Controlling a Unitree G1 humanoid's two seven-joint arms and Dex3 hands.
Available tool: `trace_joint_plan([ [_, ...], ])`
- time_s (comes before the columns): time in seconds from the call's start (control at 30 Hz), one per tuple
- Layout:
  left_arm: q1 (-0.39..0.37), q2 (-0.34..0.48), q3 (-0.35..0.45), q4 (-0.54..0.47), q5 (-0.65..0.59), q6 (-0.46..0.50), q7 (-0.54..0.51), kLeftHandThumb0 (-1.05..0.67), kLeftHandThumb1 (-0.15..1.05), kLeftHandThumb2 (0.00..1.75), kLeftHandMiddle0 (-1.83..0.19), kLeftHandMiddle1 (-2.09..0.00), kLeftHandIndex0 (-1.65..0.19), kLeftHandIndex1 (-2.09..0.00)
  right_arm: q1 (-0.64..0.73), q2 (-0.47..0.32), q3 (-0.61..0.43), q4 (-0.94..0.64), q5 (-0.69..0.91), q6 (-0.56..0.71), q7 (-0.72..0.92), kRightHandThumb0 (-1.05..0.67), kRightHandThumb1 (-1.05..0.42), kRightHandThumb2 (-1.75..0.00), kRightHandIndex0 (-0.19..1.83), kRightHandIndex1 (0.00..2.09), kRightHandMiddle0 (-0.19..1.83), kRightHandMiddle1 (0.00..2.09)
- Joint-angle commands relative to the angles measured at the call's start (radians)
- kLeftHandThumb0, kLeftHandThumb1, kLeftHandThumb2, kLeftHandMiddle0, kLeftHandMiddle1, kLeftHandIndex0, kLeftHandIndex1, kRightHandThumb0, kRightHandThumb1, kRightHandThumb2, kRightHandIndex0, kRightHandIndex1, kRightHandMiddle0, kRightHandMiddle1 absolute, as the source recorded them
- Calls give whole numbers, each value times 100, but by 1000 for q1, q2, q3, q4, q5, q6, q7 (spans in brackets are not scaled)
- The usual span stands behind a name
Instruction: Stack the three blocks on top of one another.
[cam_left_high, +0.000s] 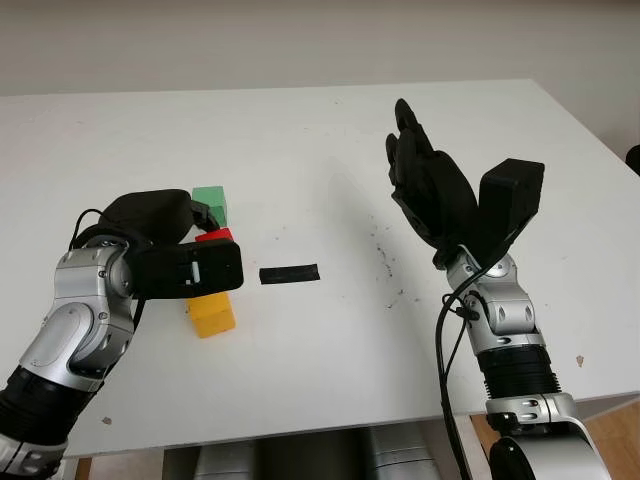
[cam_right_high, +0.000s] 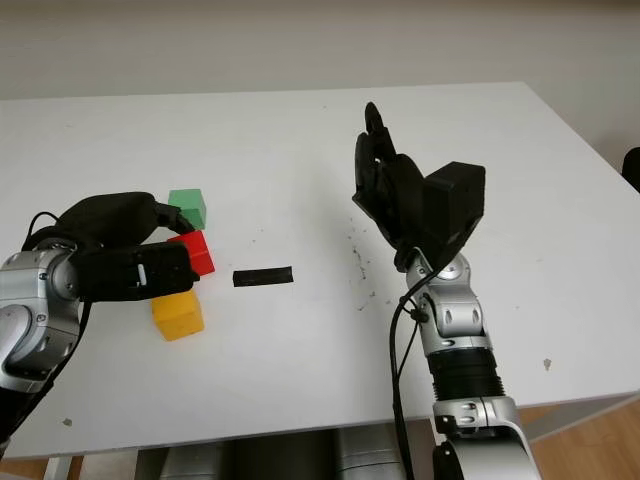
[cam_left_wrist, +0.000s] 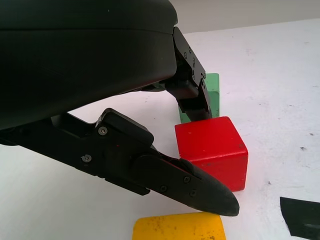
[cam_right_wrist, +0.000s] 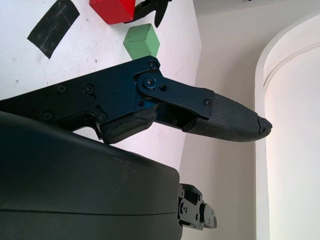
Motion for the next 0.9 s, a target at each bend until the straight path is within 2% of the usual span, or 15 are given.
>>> trace_joint_plan([
  [0.0, -19, -8, -7, 3, 6, 0, -2, -78, 92, 5, -24, -4, -42, -80, 0, -1, -9, -31, 6, 5, -1, -84, -105, -76, -19, 0, -19, 0],
  [0.13, -17, -10, -6, 9, 2, -9, 3, -76, 92, 5, -28, -6, -44, -86, 0, 0, -11, -35, 9, 11, -1, -84, -105, -76, -19, 0, -19, 0],
  [0.2, -11, -8, -7, 20, -1, -36, 29, -73, 92, 5, -39, -11, -49, -101, -1, 1, -11, -36, 8, 12, -2, -84, -105, -76, -19, 0, -19, 0],
  [0.27, -6, -14, 0, 28, -10, -52, 50, -67, 92, 5, -20, -74, -49, -114, -1, 1, -10, -39, 8, 18, -4, -85, -105, -75, -19, 0, -19, 0],
  [0.37, 1, -27, 7, 42, -17, -64, 89, -55, 92, 5, -10, -113, -50, -109, -1, 0, -10, -45, 5, 25, -6, -85, -105, -76, -19, 0, -19, 0],
  [0.4, 3, -29, 7, 47, -19, -72, 103, -51, 92, 5, -11, -114, -51, -107, -1, 1, -10, -46, 5, 26, -7, -85, -105, -76, -19, 0, -19, 0],
  [0.47, 6, -29, 7, 54, -23, -82, 119, -46, 92, 5, -16, -96, -51, -109, -1, 2, -10, -47, 5, 27, -9, -84, -105, -76, -19, 0, -19, 0],
  [0.6, 9, -33, 7, 59, -27, -86, 132, -43, 92, 5, -41, -28, -48, -117, -1, 2, -11, -45, 8, 23, -7, -85, -105, -75, -19, 0, -19, 0],
  [0.7, 10, -36, 9, 66, -35, -95, 145, -42, 91, 5, -46, -14, -49, -118, -2, 3, -12, -46, 9, 26, -10, -85, -105, -75, -19, 0, -19, 0],
  [0.87, 14, -41, 26, 57, -67, -112, 171, -42, 92, 5, -49, -9, -46, -129, -4, 4, -12, -39, 7, 15, -9, -85, -105, -75, -19, 0, -19, 0],
])
